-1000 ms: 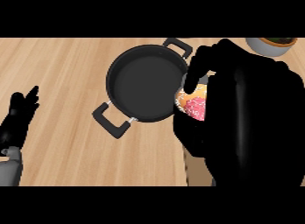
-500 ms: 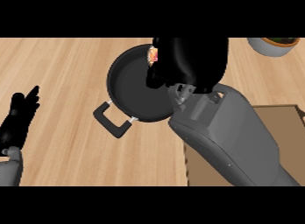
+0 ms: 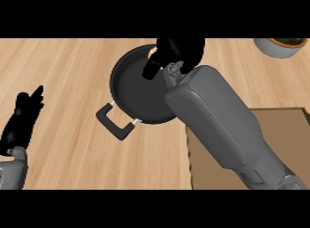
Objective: Pick the cupcake from the tray and place it in the pot
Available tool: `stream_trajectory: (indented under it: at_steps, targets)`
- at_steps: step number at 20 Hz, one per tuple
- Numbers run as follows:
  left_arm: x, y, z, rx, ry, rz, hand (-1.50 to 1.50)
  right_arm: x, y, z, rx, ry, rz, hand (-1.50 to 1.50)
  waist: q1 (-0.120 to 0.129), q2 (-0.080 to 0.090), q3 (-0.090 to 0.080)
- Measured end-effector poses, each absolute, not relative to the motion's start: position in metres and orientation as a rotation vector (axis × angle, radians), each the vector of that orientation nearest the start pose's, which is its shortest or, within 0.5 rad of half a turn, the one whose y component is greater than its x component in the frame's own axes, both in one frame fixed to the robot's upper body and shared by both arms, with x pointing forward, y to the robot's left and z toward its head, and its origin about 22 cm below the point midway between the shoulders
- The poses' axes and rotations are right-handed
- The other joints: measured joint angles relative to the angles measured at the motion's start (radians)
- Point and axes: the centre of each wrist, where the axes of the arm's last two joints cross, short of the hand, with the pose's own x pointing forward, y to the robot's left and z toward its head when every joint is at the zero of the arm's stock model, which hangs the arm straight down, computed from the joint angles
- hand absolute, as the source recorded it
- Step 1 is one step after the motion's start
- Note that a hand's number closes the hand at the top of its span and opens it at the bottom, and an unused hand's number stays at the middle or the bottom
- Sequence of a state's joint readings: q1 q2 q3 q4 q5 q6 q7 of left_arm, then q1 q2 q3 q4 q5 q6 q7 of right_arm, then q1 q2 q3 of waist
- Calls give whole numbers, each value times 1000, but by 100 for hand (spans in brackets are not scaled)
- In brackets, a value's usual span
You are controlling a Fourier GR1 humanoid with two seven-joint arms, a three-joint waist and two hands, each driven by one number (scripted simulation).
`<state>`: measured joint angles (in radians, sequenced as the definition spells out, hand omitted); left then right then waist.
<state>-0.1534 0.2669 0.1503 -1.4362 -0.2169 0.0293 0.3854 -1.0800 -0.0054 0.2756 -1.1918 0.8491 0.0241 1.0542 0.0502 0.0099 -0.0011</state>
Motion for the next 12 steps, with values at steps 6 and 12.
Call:
stream_trajectory:
  at_steps: [6,12]
  targets:
    - [282,311,34,489,-1182,-145,0,373,-18,202,-850,-1410,484,-150,3,1,1]
    - [278,320,32,505,-1177,-136,0,377,-28,200,-786,-1565,185,-150,-12,-3,1]
